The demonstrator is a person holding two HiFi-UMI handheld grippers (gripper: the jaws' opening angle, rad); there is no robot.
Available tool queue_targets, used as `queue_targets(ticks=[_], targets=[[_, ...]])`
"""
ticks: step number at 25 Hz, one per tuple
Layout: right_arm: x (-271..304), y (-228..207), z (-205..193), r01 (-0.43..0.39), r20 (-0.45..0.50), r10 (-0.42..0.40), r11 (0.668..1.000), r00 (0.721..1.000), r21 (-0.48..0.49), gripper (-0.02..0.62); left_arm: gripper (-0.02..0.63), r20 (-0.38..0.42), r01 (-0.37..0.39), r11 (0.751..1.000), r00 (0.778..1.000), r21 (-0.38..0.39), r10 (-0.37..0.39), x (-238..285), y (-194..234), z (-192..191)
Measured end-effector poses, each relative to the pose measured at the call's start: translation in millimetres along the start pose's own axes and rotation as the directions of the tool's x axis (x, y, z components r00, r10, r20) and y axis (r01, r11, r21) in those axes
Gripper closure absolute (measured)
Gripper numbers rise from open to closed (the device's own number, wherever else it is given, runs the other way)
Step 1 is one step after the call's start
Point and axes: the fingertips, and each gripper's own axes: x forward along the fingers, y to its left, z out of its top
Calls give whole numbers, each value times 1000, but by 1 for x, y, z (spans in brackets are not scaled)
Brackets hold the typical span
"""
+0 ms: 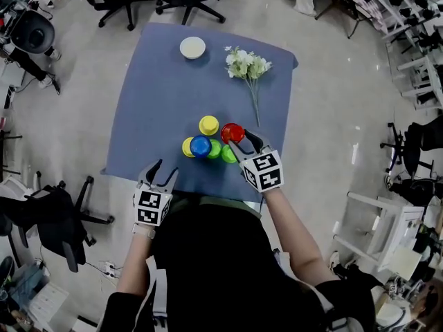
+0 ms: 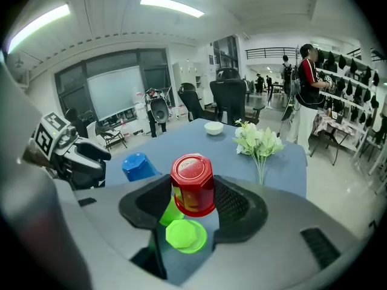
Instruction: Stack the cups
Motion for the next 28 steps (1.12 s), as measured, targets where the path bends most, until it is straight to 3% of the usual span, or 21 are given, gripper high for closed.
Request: queue_targets(ticks=[13,23,28], targets=[[-10,44,-32,5,-68,-6,1000,998,-21,370,377,17,60,998,998,30,-61,14,13,17],[-7,46,-36,37,-74,-35,999,997,29,365,377,1,97,994,995,44,-97,23,28,18],[-9,47,-40,23,-65,-17,995,998,101,322,378,-3,125,990,992,59,-125,33,31,25]])
